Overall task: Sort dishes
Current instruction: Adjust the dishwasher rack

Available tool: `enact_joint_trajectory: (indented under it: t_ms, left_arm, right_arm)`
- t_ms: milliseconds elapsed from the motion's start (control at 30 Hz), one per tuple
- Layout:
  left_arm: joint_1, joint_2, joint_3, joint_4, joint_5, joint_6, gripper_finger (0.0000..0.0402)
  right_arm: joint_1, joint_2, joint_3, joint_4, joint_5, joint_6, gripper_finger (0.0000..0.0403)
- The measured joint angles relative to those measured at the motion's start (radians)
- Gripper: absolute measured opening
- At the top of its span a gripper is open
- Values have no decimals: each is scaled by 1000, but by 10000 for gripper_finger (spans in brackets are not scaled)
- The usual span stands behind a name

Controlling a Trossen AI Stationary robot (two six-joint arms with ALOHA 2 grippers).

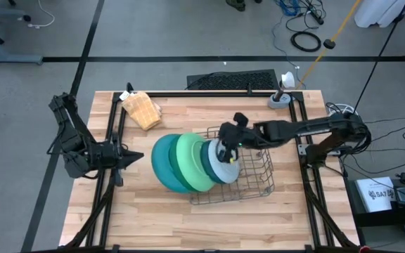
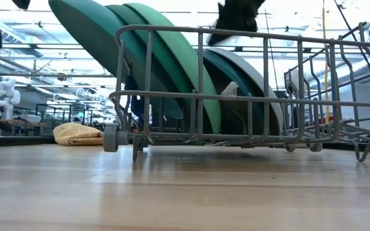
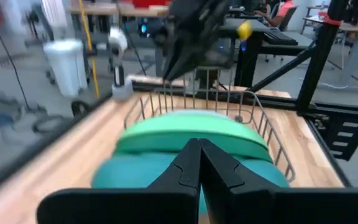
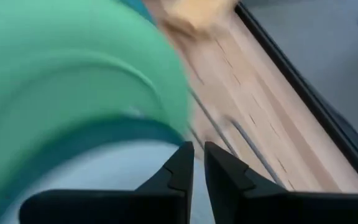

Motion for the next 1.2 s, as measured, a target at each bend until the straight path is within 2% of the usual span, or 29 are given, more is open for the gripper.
enact_joint_trajectory:
  t_ms: [233, 367, 500, 833, 1033, 1200]
  left_arm:
    - [25, 83, 0, -215, 93, -455, 8]
    - [8, 119, 0, -263, 144, -589, 8]
    - [20, 174, 0, -296, 168, -647, 8]
    - [163, 256, 0, -251, 145, -634, 8]
    - [242, 259, 0, -57, 126, -411, 8]
    - [348, 298, 0, 32, 214, -286, 8]
  right_arm:
    - [102, -10, 0, 135, 12, -101, 14]
    - [141, -2, 0, 146, 75, -100, 5]
    - [166, -2, 0, 178, 84, -105, 2]
    - [193, 17, 0, 307, 130, -157, 2]
    - [203, 59, 0, 356, 129, -150, 2]
    - [206, 113, 0, 389, 131, -149, 2]
